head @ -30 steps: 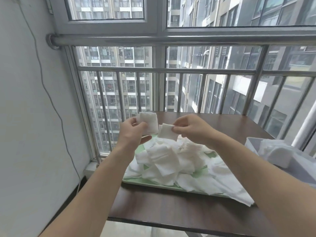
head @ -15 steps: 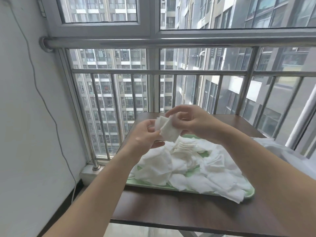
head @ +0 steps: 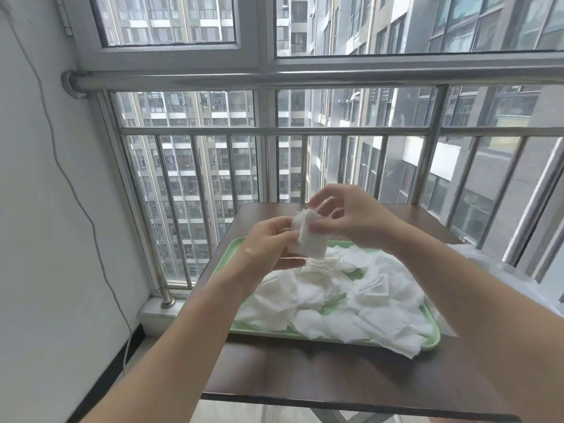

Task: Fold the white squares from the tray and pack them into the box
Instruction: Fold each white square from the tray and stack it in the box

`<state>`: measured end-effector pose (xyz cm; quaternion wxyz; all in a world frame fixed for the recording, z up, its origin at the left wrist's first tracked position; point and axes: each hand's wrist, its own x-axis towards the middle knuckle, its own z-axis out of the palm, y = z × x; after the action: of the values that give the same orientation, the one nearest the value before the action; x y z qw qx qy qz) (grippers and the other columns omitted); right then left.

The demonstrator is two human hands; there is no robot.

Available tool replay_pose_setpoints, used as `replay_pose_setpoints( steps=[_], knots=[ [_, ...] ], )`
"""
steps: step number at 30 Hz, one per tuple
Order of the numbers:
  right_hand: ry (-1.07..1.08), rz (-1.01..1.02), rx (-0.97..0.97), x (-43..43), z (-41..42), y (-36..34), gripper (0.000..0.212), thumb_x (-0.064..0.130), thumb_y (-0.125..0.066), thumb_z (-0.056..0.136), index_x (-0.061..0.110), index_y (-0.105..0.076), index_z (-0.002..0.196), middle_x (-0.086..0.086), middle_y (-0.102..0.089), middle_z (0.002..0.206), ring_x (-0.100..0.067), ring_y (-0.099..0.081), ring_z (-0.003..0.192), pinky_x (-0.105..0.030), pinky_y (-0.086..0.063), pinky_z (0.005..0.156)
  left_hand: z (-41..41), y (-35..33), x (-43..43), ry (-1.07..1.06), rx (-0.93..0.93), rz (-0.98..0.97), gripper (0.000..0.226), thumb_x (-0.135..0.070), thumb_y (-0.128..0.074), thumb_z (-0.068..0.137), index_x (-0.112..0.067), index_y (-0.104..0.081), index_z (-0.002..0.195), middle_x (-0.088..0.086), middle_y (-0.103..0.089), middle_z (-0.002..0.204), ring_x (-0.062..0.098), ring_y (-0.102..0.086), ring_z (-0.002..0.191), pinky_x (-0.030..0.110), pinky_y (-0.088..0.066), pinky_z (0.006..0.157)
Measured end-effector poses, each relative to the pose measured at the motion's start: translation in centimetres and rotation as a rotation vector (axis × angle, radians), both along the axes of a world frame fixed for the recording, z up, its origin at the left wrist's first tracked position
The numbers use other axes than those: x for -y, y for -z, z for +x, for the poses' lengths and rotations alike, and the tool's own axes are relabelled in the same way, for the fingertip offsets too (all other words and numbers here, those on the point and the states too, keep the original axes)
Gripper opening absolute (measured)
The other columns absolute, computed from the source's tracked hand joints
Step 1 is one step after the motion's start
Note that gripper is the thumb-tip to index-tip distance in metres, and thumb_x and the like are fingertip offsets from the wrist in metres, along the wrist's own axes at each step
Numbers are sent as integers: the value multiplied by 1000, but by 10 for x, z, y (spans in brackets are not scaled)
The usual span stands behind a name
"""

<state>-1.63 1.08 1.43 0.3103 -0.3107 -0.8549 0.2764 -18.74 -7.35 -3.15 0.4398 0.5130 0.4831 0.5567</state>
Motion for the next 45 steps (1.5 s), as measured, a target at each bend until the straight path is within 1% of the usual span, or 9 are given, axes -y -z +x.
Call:
replay_pose_setpoints(
  steps=[4,7,13,19,24,29,33,39,45],
  knots=[
    [78,126,71,-3,9,2,36,37,-81,81,20,-67,109,0,-65,90,-12,-61,72,-21,-51,60,9,-5,0,34,31,-16,23,-30,-56,101,-16,-73,109,6,-74,95,21,-73,87,35,-59,71],
    [37,93,137,-2,19,-2,37,44,-76,83,23,-69,112,5,-69,94,-10,-67,80,-21,-54,66,15,-2,-2,36,-63,34,18,-21,-69,94,-17,-71,111,5,-76,102,22,-74,96,34,-60,76],
    [-26,-16,181,-2,54,-10,28,34,-82,80,18,-75,102,2,-76,93,-14,-72,86,-32,-60,80,41,-5,-8,34,-124,38,23,-18,-75,89,-11,-68,111,8,-77,101,23,-76,90,34,-61,74],
    [56,-115,279,-8,108,-27,10,17,-72,90,17,-68,99,-5,-69,96,-14,-63,81,-19,-51,66,72,-8,-15,51,-180,2,19,-21,-72,92,-13,-67,108,4,-79,97,23,-76,89,37,-60,80],
    [196,-178,280,-16,166,-34,12,3,-65,87,13,-62,91,-4,-66,90,-14,-65,80,-19,-51,63,104,-1,-28,82,-270,-27,11,-18,-73,90,-16,-71,100,4,-78,96,19,-76,87,33,-60,76],
    [294,-216,353,-24,206,-24,22,3,-63,87,15,-61,105,-8,-71,101,-25,-67,95,-40,-58,85,141,9,-47,131,-424,2,10,-15,-72,88,-20,-73,96,-5,-74,94,7,-70,76,26,-58,67],
    [338,-212,472,-28,215,-11,23,10,-65,86,18,-62,108,-1,-70,102,-19,-66,97,-33,-55,82,164,17,-60,163,-640,29,17,-23,-75,84,-25,-75,101,-8,-72,107,10,-67,83,30,-59,73],
    [364,-130,624,-37,215,9,25,20,-70,85,25,-68,108,7,-67,103,-13,-64,98,-34,-55,88,173,19,-66,168,-811,58,22,-29,-77,84,-24,-74,105,-7,-70,107,1,-59,78,17,-44,70],
    [382,-38,704,-44,217,20,27,21,-72,85,27,-73,111,8,-65,102,-13,-61,95,-18,-43,65,176,18,-69,165,-852,58,23,-27,-80,79,-23,-76,101,-11,-70,101,-7,-58,75,6,-39,62]
  ],
)
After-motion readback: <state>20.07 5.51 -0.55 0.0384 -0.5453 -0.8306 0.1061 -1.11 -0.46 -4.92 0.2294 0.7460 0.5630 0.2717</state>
